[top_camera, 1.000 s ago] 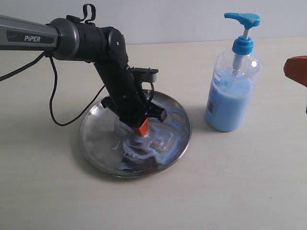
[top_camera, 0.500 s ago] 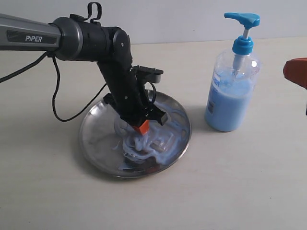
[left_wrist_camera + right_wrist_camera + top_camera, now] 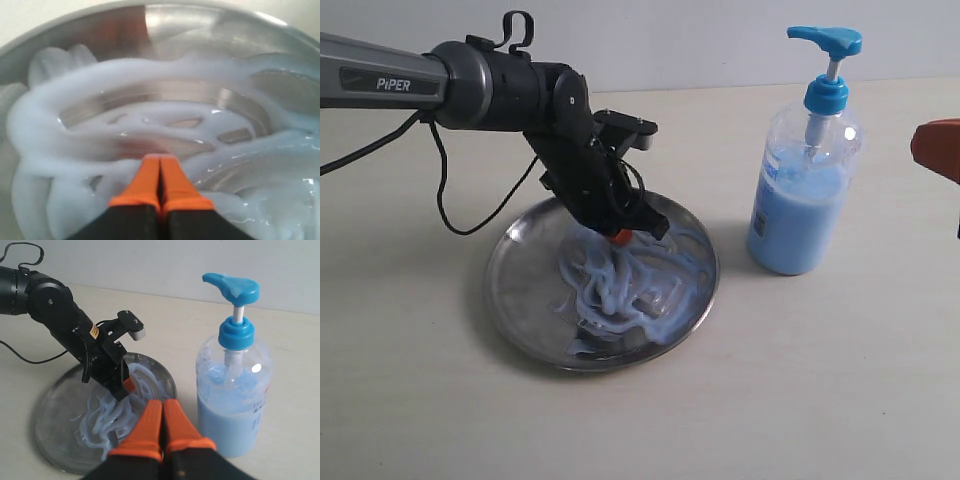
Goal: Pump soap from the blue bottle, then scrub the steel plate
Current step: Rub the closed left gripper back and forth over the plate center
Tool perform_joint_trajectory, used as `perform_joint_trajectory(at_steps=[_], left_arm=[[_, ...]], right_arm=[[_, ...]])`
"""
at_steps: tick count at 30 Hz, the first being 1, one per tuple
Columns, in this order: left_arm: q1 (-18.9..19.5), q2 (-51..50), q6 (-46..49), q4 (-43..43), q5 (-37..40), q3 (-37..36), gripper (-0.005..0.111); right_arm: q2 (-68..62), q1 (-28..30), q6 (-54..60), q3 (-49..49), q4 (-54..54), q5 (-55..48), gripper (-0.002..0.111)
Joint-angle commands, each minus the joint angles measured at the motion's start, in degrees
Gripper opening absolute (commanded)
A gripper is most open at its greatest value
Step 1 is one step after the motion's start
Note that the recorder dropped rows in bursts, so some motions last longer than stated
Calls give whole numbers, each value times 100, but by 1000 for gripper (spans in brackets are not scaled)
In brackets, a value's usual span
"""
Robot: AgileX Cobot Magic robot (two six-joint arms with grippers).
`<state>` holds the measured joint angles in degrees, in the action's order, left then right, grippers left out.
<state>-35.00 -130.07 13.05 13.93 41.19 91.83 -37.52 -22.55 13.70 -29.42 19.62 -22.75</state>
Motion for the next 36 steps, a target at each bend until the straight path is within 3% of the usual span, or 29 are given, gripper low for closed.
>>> perform_joint_trajectory(at_steps=[1, 15, 30, 36], left_arm=[[18, -28, -18, -10, 363, -10, 0], [5, 115, 341, 618, 1686, -10, 0], [5, 536, 341, 727, 1684, -284, 0], [-39, 536, 438, 773, 1151, -523, 0]], right_arm=[[16, -4, 22, -17, -2, 112, 0], [16, -4, 22, -17, -12, 15, 0], [16, -4, 22, -17, -1, 2, 0], [16, -4, 22, -17, -1, 14, 0]])
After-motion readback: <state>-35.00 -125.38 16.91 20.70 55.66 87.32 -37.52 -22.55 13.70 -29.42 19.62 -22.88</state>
